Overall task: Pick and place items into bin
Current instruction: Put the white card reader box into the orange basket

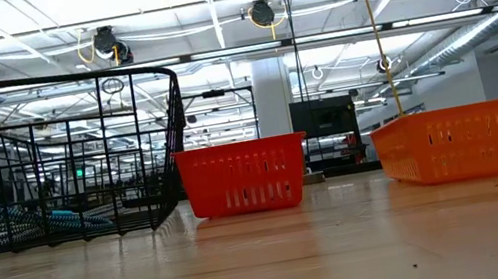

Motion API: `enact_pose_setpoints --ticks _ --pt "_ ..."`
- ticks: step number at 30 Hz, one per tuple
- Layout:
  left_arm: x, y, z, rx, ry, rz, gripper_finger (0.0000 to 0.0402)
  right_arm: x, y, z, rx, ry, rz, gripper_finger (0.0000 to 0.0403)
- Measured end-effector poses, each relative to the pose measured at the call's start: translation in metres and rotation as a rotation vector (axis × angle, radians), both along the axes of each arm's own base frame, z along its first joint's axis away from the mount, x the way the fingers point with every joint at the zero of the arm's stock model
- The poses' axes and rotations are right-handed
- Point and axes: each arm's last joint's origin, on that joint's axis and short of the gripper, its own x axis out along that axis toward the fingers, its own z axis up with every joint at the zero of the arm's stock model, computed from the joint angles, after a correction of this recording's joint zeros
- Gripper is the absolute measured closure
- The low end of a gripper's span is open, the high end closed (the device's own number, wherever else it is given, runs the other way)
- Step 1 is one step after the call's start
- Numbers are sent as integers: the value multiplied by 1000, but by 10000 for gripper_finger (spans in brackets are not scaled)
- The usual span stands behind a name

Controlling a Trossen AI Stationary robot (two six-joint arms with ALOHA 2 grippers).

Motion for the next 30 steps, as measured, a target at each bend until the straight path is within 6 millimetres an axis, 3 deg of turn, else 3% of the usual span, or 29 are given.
enact_pose_setpoints --ticks 12,20,30 --pt "12 14 -3 -35 31 -5 344 -21 7 -19 342 193 -6 253" --pt "37 9 -28 -86 29 -154 344 -37 10 -11 416 238 -38 254" --pt "62 15 -61 -197 82 -184 344 -69 -1 -2 492 371 -194 255"
